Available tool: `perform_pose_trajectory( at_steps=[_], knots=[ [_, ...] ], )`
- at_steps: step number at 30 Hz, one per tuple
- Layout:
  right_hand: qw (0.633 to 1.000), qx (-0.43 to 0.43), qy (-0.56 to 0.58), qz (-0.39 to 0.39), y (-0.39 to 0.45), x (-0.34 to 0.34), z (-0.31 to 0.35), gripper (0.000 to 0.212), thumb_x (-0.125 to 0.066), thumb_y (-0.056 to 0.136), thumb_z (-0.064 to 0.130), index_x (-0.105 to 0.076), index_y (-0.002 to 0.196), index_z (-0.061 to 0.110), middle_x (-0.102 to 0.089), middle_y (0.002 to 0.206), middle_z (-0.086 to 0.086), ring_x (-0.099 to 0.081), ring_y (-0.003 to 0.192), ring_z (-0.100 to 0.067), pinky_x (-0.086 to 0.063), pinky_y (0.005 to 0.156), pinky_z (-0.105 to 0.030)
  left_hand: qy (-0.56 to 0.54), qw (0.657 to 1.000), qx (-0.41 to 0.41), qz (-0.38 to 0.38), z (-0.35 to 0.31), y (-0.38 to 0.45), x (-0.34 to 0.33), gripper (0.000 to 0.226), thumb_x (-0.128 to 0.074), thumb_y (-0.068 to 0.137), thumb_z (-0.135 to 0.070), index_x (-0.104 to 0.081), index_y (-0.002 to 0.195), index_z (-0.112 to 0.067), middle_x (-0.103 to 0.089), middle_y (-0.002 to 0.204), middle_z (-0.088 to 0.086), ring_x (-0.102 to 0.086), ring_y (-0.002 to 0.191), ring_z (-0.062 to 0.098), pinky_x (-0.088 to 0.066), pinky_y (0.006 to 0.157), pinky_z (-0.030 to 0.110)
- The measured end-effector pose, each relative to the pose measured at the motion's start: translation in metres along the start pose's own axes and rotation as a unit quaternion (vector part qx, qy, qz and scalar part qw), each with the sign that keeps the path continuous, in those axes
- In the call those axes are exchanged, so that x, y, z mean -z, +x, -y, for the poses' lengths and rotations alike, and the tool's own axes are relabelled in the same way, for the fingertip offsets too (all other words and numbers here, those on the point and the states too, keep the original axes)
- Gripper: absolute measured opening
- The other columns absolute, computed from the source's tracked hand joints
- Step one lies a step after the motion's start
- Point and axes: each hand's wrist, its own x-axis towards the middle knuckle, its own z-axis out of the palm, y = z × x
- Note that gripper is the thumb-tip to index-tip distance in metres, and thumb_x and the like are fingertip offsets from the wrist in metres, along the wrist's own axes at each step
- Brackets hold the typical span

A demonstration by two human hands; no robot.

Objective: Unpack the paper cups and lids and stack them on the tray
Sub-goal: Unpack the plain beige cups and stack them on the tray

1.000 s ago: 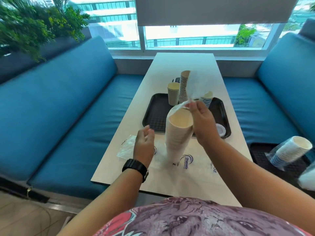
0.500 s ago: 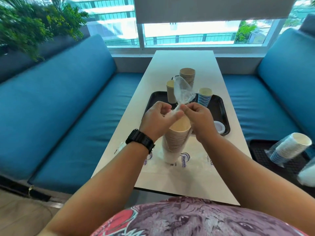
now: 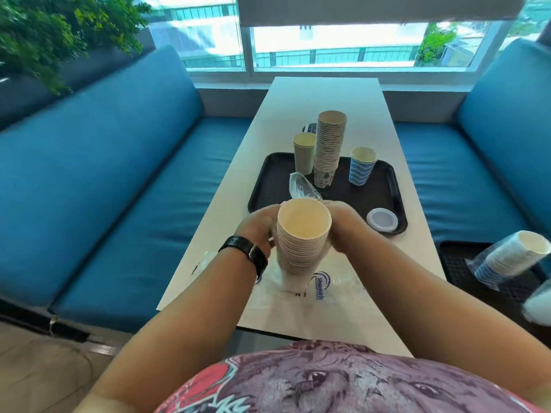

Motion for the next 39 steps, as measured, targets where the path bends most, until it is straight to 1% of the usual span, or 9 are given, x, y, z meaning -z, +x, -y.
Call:
perform_pose_trajectory(
  at_steps=[3, 5, 9, 11, 15, 20, 25, 32, 39],
  knots=[
    [0.999, -0.015, -0.015, -0.026, -0.001, -0.004, -0.013, 0.034, -0.046, 0.097, 0.000, -0.050, 0.069, 0.017, -0.053, 0.064, 0.003, -0.045, 0.060, -0.010, -0.040, 0.054, -0.020, -0.003, 0.999, -0.009, -0.052, 0.024, -0.005, 0.006, 0.004, -0.068, 0.077, -0.012, -0.065, 0.078, -0.011, -0.069, 0.070, 0.002, -0.058, 0.079, 0.023, -0.051, 0.075, 0.028],
    [0.998, -0.034, 0.001, -0.046, -0.004, -0.005, -0.019, 0.036, -0.048, 0.095, 0.000, -0.049, 0.062, 0.014, -0.049, 0.044, 0.005, -0.037, 0.053, -0.011, -0.032, 0.046, -0.022, -0.009, 0.995, -0.038, -0.087, 0.038, -0.009, 0.008, 0.009, -0.064, 0.091, -0.025, -0.062, 0.087, -0.018, -0.072, 0.085, 0.002, -0.057, 0.084, 0.020, -0.051, 0.075, 0.029],
    [0.996, -0.031, 0.009, -0.079, 0.001, -0.003, -0.020, 0.022, -0.056, 0.090, 0.003, -0.059, 0.069, 0.010, -0.050, 0.054, 0.001, -0.038, 0.054, -0.013, -0.030, 0.048, -0.025, 0.108, 0.966, -0.222, -0.081, 0.058, -0.023, 0.022, 0.102, -0.048, 0.060, -0.095, -0.040, 0.134, -0.027, -0.055, 0.134, 0.000, -0.055, 0.119, 0.013, -0.045, 0.101, 0.036],
    [0.996, -0.020, 0.024, -0.087, 0.001, -0.001, -0.018, 0.003, -0.061, 0.085, 0.007, -0.064, 0.086, 0.006, -0.055, 0.065, -0.002, -0.041, 0.059, -0.014, -0.033, 0.051, -0.026, 0.235, 0.916, -0.324, -0.029, 0.066, -0.029, 0.026, 0.114, -0.058, 0.061, -0.089, -0.016, 0.149, -0.031, -0.037, 0.152, 0.002, -0.044, 0.135, 0.016, -0.040, 0.107, 0.034],
    [0.992, -0.019, 0.112, -0.052, 0.001, -0.003, -0.017, 0.017, -0.059, 0.091, 0.012, -0.062, 0.106, 0.005, -0.062, 0.083, -0.003, -0.053, 0.078, -0.015, -0.045, 0.071, -0.028, 0.364, 0.851, -0.378, 0.020, 0.064, -0.028, 0.015, 0.139, -0.089, 0.051, -0.057, 0.014, 0.144, -0.053, -0.014, 0.156, -0.015, -0.024, 0.143, 0.003, -0.026, 0.115, 0.025],
    [0.994, 0.038, 0.096, -0.040, -0.007, 0.003, -0.023, 0.010, -0.059, 0.095, 0.020, -0.068, 0.094, 0.017, -0.072, 0.088, -0.002, -0.065, 0.088, -0.020, -0.052, 0.075, -0.030, 0.343, 0.851, -0.396, -0.022, 0.057, -0.024, 0.004, 0.123, -0.095, 0.058, -0.031, -0.007, 0.142, -0.047, -0.034, 0.139, -0.023, -0.040, 0.124, -0.005, -0.043, 0.103, 0.023],
    [0.977, 0.188, 0.084, -0.046, -0.014, 0.017, -0.010, 0.022, -0.061, 0.093, 0.034, -0.066, 0.110, 0.022, -0.071, 0.110, -0.003, -0.066, 0.105, -0.019, -0.052, 0.090, -0.035, 0.285, 0.852, -0.435, -0.057, 0.044, -0.027, -0.010, 0.112, -0.095, 0.058, -0.023, -0.019, 0.139, -0.036, -0.029, 0.135, -0.033, -0.038, 0.119, -0.020, -0.035, 0.096, 0.001],
    [0.884, 0.445, -0.108, -0.091, -0.052, 0.039, 0.050, 0.021, -0.059, 0.095, 0.028, -0.061, 0.113, 0.039, -0.062, 0.121, 0.009, -0.057, 0.114, -0.004, -0.046, 0.096, -0.024, 0.248, 0.864, -0.428, -0.091, 0.010, -0.043, -0.028, 0.112, -0.079, 0.052, -0.060, -0.016, 0.143, -0.044, -0.042, 0.136, -0.018, -0.048, 0.128, 0.011, -0.044, 0.106, 0.030],
    [0.852, 0.471, -0.226, -0.014, -0.050, 0.040, 0.068, 0.011, -0.065, 0.090, 0.015, -0.073, 0.092, 0.023, -0.068, 0.098, 0.013, -0.058, 0.109, -0.005, -0.044, 0.100, -0.033, 0.252, 0.852, -0.449, -0.091, 0.002, -0.046, -0.030, 0.112, -0.082, 0.057, -0.059, -0.008, 0.140, -0.064, -0.044, 0.148, -0.004, -0.053, 0.128, 0.014, -0.049, 0.103, 0.044]
  ],
)
